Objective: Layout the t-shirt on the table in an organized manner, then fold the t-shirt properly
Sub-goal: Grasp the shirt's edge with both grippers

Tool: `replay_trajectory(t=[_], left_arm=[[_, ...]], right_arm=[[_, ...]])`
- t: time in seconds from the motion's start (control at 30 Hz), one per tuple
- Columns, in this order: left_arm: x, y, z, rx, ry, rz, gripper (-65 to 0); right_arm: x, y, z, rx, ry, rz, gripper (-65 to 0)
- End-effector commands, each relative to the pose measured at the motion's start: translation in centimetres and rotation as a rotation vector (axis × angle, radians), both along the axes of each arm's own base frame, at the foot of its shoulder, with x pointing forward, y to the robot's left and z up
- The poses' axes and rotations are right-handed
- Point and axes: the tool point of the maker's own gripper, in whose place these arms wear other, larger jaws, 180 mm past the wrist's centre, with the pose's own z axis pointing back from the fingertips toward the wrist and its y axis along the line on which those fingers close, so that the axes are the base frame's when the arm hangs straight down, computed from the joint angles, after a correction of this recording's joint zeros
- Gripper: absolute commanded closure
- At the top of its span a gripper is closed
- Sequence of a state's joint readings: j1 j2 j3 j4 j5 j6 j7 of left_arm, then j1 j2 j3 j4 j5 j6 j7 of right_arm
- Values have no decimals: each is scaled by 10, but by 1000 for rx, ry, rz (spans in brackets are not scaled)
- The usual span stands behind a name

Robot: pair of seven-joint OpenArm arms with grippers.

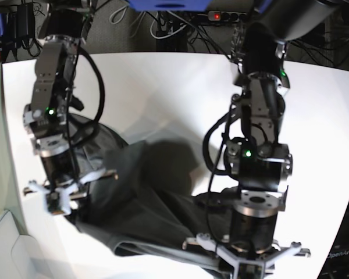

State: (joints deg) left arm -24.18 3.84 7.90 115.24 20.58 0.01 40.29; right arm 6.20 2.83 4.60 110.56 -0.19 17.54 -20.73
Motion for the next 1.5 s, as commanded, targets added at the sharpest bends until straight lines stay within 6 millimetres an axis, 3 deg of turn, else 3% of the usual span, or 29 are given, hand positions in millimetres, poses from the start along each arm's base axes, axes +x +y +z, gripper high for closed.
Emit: replay_trajectory(t=[0.0,0.17,0.5,0.67,0.8,0.93,1.07,1.27,1.47], left_arm=[[-5,4,15,-3,-62,16,-4],[-10,10,-17,62,10,85,-4],[-26,-6,-83,34,181,53,-4],[-40,-8,-119,26,274,49,-4],[-44,-7,-130,28,306,52,-4],[-42,-3,-122,35,280,67,-4],[-36,-6,-85,87,135,87,-4],[-37,-5,-12,221,-162,145,-4],[-37,0,13,271,-244,196,-4]], right_arm=[[2,-6,28,-4,-88,-11,0],[6,-17,65,-52,-182,-23,0],[18,-16,131,-60,-342,-25,0],[20,-15,155,-60,-399,-24,0],[21,-9,165,-65,-425,-8,0],[18,-9,170,-66,-440,-8,0],[17,-10,178,-67,-462,-11,0],[7,-14,190,-112,-501,-20,0],[6,-15,184,-116,-490,-20,0]])
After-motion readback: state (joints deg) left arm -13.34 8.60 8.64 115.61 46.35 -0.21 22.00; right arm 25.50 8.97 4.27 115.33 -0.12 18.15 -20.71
